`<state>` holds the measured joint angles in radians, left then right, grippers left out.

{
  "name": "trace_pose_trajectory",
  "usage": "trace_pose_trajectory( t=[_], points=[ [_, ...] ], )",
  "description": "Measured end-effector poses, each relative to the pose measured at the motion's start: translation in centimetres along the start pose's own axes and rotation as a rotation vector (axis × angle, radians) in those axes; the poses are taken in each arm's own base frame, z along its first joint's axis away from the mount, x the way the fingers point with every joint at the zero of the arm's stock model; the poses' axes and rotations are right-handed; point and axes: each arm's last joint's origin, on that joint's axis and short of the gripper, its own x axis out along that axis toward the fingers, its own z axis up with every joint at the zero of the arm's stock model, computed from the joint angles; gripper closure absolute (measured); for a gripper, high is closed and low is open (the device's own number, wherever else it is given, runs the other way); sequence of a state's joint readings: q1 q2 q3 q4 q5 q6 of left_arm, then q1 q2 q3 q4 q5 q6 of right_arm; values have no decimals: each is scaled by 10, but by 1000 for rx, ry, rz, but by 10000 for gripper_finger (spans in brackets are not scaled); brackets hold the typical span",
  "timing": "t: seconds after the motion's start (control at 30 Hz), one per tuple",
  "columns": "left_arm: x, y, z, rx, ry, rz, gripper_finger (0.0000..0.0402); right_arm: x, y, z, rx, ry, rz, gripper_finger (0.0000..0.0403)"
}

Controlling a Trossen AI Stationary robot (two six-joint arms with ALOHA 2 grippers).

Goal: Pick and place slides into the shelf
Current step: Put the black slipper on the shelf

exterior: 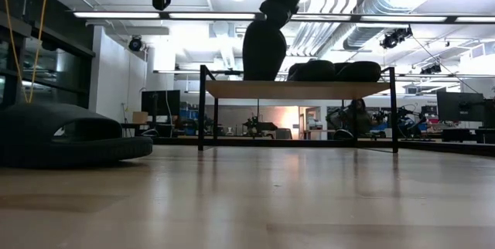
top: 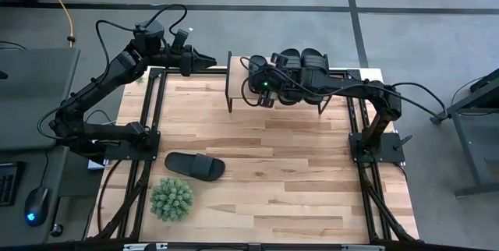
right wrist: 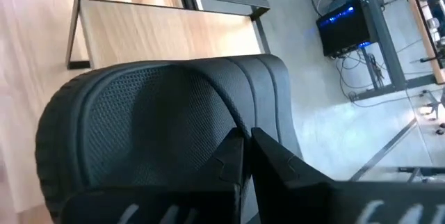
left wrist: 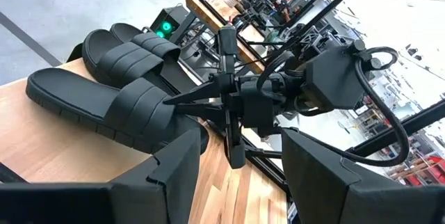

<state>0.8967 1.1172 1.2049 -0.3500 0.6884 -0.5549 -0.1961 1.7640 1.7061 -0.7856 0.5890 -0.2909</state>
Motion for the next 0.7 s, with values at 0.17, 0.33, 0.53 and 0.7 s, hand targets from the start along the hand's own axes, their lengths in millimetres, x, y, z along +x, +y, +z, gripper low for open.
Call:
trace_pose_trajectory(
  t=[0.17, 0.33, 0.53, 0.7],
  points=[
    [0, 0, 0, 0, 1, -1, 215, 7, 5, 2, -48, -9, 24, 403],
    [0, 0, 0, -1, 3, -5, 215, 21, 14, 5, -73, -11, 41, 403],
    [0, 0, 0, -5, 8, -9, 215, 38, 25, 8, -80, -17, 49, 403],
    [0, 0, -1, -6, 10, -8, 215, 41, 27, 11, -62, -41, 57, 403]
  ],
)
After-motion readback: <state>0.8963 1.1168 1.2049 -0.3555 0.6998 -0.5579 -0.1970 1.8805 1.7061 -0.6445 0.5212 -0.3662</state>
